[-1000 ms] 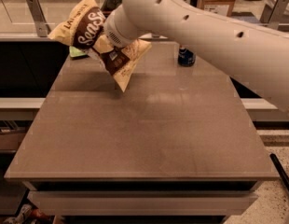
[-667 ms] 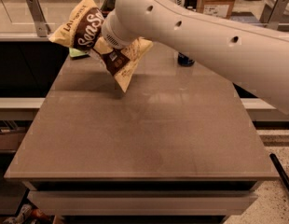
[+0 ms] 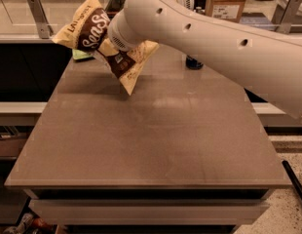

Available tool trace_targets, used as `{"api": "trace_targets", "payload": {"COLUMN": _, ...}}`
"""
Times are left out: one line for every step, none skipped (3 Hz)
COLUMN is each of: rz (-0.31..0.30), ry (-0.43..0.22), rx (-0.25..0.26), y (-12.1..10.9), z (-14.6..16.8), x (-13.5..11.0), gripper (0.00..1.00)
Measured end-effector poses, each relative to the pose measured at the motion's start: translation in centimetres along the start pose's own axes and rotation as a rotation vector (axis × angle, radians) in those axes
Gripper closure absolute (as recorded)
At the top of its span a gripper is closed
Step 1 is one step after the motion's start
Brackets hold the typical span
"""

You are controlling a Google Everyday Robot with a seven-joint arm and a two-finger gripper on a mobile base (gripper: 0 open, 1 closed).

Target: Move brown chip bag near green rice chip bag

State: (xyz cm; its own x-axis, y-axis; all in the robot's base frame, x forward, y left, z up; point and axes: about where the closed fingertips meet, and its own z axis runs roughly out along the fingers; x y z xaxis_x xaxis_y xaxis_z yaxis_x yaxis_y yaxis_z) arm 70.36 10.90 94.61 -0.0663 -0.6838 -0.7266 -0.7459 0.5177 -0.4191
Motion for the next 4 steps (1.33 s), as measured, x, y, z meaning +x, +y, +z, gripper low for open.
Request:
{"api": "trace_targets", "payload": {"rz": -0.005, "ry": -0.031, "rx": 0.001, "y": -1.1, "z": 1.5, "x": 0.5, "gripper": 1.0}}
{"api": "trace_targets", "payload": {"rz": 0.007, "ry": -0.015, "rx": -0.019, "y": -1.3, "z": 3.3, "x": 1.9, "gripper": 1.0}}
{"api": "trace_targets", "payload": {"rz": -0.025, "ry": 0.062, "rx": -0.038, "y": -1.7, "z": 4.8, "x": 2.7, "gripper": 1.0}}
{"api": "trace_targets", "payload": {"rz": -0.026, "ry": 0.097, "rx": -0.06, "y": -1.1, "z": 4.8, "x": 3.5, "gripper": 0.82}}
